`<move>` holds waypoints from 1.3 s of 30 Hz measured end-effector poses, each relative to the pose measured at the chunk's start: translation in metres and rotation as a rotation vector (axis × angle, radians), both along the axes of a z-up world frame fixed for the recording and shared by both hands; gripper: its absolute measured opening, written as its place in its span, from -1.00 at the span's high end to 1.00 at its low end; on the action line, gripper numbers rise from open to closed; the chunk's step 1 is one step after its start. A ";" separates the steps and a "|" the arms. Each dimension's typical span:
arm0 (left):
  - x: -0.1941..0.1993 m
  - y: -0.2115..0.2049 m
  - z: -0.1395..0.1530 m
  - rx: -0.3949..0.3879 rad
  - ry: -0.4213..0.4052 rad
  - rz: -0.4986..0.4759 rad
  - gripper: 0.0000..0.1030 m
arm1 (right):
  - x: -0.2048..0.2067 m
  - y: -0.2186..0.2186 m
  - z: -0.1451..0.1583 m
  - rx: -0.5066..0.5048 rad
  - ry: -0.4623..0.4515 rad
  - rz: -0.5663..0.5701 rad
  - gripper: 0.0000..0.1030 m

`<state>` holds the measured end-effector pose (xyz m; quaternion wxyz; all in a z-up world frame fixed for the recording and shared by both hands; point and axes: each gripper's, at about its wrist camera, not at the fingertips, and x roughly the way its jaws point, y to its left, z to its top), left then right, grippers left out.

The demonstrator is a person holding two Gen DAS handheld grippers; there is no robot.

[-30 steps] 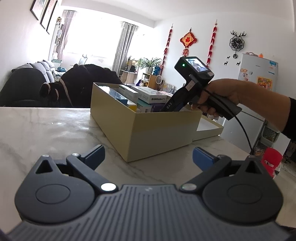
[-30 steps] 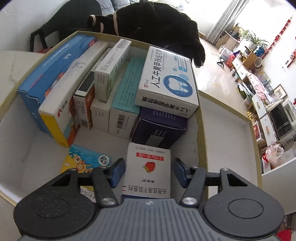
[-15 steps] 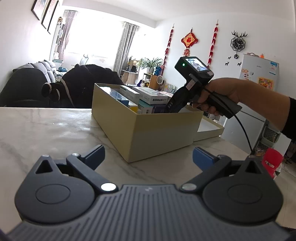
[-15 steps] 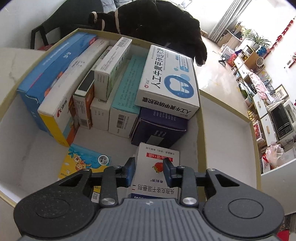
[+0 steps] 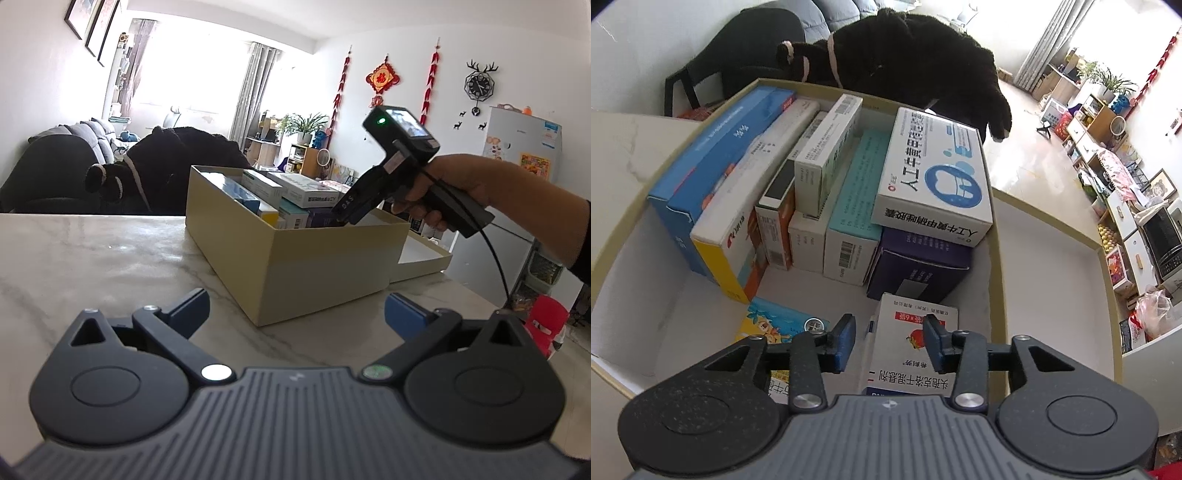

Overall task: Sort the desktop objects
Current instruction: 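Withdraw the right gripper and move it to the empty tan lid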

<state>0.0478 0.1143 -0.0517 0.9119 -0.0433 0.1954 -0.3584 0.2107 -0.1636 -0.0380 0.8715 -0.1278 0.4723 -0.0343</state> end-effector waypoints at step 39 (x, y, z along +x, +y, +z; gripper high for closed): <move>0.001 -0.058 0.069 0.148 0.025 0.192 -1.00 | -0.134 -0.064 0.075 0.074 -0.334 -0.120 -0.87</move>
